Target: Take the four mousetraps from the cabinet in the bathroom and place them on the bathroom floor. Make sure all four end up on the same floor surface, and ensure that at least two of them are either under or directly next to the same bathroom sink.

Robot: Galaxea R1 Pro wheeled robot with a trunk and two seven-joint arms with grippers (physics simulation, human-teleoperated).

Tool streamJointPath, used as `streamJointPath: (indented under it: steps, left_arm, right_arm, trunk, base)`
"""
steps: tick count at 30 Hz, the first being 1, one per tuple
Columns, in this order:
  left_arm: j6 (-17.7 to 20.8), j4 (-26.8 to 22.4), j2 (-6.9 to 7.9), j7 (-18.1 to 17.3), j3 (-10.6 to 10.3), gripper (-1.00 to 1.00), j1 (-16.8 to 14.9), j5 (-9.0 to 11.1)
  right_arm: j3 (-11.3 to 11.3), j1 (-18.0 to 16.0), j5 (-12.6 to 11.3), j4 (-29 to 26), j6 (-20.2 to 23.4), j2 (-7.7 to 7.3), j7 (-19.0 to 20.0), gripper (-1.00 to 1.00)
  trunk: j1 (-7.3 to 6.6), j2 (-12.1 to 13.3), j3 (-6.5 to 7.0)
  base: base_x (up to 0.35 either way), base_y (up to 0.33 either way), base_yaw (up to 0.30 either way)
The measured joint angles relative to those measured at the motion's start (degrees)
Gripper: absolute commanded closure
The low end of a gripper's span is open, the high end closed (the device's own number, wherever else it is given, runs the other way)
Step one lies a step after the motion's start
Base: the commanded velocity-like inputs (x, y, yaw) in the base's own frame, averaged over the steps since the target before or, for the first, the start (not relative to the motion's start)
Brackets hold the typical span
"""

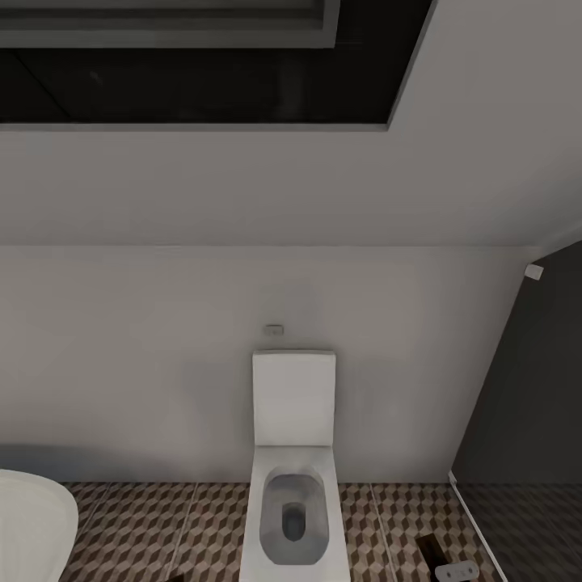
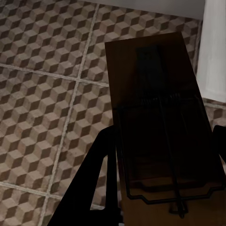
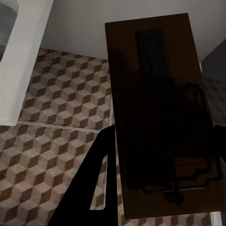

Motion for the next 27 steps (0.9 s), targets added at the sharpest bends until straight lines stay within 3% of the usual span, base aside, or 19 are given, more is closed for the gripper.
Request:
streamJointPath:
  steps: [17, 27]
  left_arm:
    - [0.6, 0.0, -0.73, -0.2, -0.1, 1.00, 0.0, 0.2]
    - [0.3, 0.0, -1.75, -0.2, -0.1, 1.00, 0.0, 0.3]
  right_arm:
    - [0.0, 0.0, 0.0, 0.0, 0.0, 0.00, -0.2, 1.00]
    - [0.0, 0.0, 0.0, 0.0, 0.0, 0.00, -0.2, 1.00]
  trunk:
    - [0.00, 0.0, 0.00]
    - [0.00, 0.0, 0.00]
  base:
    - [0.000, 0.000, 0.000]
    - [0.108, 0.000, 0.000]
